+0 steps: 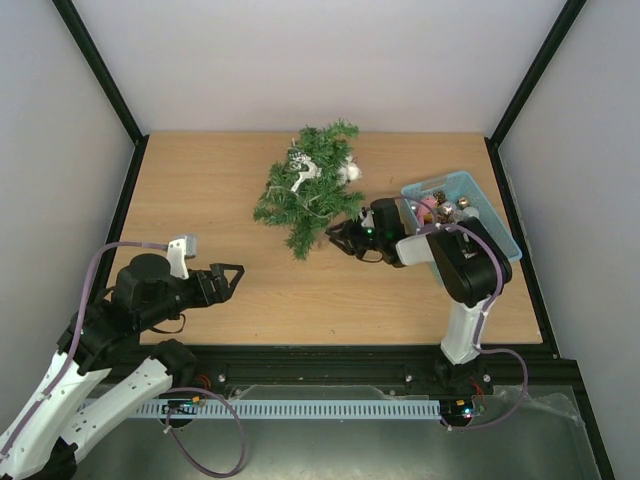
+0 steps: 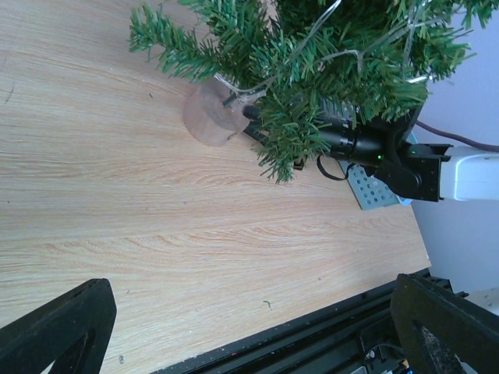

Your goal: Decorate the small christmas tree

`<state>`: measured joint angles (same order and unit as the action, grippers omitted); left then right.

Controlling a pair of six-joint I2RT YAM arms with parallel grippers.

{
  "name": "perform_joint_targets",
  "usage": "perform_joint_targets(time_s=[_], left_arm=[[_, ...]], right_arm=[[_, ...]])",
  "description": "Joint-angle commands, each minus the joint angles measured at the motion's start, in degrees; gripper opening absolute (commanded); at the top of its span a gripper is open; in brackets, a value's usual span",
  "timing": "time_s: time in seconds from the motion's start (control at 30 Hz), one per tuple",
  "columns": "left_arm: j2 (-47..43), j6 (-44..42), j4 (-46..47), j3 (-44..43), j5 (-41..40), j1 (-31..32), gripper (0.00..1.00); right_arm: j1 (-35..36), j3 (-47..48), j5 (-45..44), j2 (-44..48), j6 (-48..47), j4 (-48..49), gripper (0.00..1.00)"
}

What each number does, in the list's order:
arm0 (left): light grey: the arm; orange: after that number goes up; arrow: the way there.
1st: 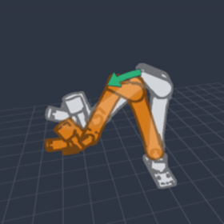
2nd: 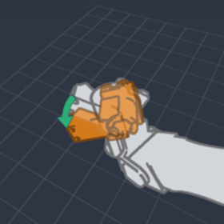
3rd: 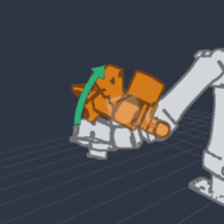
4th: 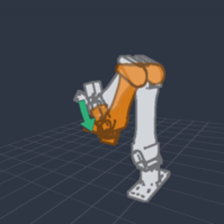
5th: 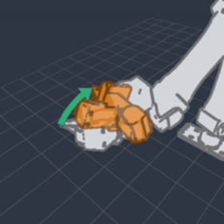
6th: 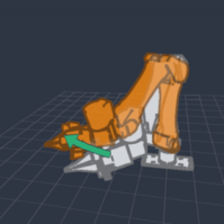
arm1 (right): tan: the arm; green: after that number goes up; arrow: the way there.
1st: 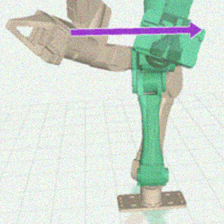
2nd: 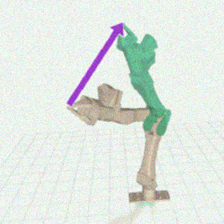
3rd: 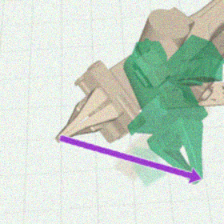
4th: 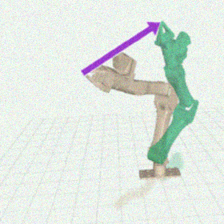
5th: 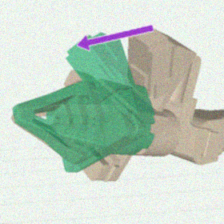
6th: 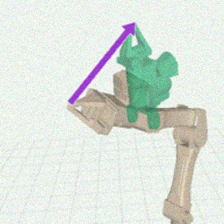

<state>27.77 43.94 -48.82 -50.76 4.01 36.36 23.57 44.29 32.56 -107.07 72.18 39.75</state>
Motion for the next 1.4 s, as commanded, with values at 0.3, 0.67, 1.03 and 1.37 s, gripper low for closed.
perform_joint_targets(time_s=[0.3, 0.67, 1.03, 1.37], left_arm=[[-0.06, 0.77, -1.40, -2.68, 0.21, 0.12, 1.00], [-0.37, 1.41, -0.75, -2.65, 0.39, 0.15, 0.99], [2.65, -0.07, 0.07, -3.11, 0.35, 0.17, 0.99], [9.82, 0.02, 3.14, -7.36, -4.46, 0.12, 1.00]], right_arm=[[-1.23, 12.11, 1.53, -6.38, -7.01, -7.03, 0.35], [-4.32, 13.52, 3.29, -1.73, -11.90, -13.66, 0.40], [-4.32, -5.45, 3.53, 19.65, -15.88, -19.84, 0.44], [-4.24, -15.39, 4.98, 40.01, -20.38, -33.41, 0.45]])
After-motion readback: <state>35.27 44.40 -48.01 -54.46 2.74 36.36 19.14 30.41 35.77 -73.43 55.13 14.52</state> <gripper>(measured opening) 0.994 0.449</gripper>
